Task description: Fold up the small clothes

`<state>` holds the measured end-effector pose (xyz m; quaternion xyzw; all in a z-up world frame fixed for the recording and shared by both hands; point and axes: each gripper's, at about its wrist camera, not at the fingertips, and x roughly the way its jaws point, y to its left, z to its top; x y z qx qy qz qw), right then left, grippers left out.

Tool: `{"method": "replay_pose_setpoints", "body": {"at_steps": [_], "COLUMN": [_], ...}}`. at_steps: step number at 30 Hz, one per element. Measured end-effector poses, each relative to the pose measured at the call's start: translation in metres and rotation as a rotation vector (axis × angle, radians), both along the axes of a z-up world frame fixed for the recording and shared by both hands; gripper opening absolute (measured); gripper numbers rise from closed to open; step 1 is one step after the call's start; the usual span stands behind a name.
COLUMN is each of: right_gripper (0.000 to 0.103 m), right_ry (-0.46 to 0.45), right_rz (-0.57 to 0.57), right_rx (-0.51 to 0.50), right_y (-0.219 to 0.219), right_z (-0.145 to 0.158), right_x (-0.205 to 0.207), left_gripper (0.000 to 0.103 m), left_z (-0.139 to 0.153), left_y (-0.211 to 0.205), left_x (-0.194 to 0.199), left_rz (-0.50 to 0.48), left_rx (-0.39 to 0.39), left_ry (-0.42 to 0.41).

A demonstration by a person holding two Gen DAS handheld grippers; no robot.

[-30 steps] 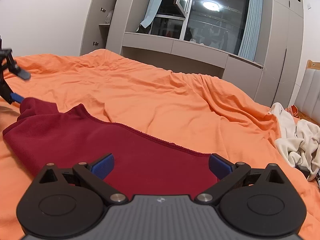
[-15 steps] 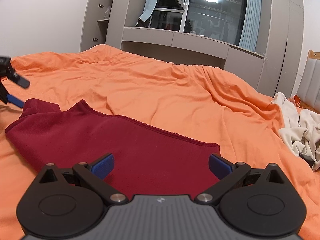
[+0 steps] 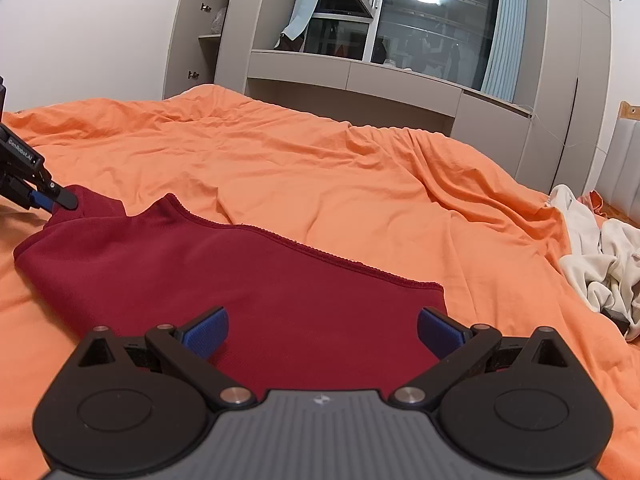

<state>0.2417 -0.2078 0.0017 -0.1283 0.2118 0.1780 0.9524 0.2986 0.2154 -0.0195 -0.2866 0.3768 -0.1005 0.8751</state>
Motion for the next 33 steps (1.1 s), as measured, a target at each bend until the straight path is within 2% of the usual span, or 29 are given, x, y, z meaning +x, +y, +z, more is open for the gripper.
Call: {"method": "replay_pose_setpoints", "body": {"at_steps": [1,5,8,18,20,24,26,29,30,32,33], "right_gripper": [0.103,0.103,0.103,0.103,0.103,0.103,0.103,0.103,0.103,0.103,0.103], "right_ry": [0.000,0.002,0.005,0.010,0.014,0.018,0.025,0.032,0.035,0.037,0.037], "right_rz": [0.000,0.000,-0.001,0.001,-0.001,-0.004,-0.008,-0.022,-0.026,-0.031,-0.035], "right_rx": [0.000,-0.001,-0.004,-0.011,-0.015,-0.022,-0.025,-0.028,-0.026,-0.020,-0.016], "right_y": [0.000,0.001,0.001,0.004,0.005,0.007,0.008,0.008,0.007,0.004,0.003], "right_z": [0.000,0.000,0.000,0.000,-0.001,-0.001,-0.003,-0.005,-0.005,-0.005,-0.005], "right_x": [0.000,0.000,-0.001,-0.002,-0.002,-0.003,-0.003,-0.004,-0.005,-0.005,-0.006], "left_gripper": [0.033,0.027,0.014,0.009,0.009,0.009,0.009,0.013,0.021,0.028,0.034], "left_z": [0.000,0.012,0.022,0.018,0.020,0.019,0.018,0.019,0.019,0.021,0.021], "left_y": [-0.002,-0.006,-0.005,0.013,0.014,0.005,0.001,0.001,0.001,0.000,-0.001], "left_x": [0.000,-0.005,-0.010,-0.023,-0.026,-0.031,-0.033,-0.035,-0.036,-0.039,-0.042], "left_rz": [0.006,-0.001,-0.003,0.087,0.118,0.149,0.146,0.139,0.140,0.138,0.137], "left_rx": [0.015,0.008,-0.003,-0.104,-0.070,0.132,0.190,0.206,0.209,0.205,0.204], "left_ry": [0.002,-0.032,-0.048,-0.019,-0.006,0.040,0.054,0.054,0.050,0.043,0.038]}}
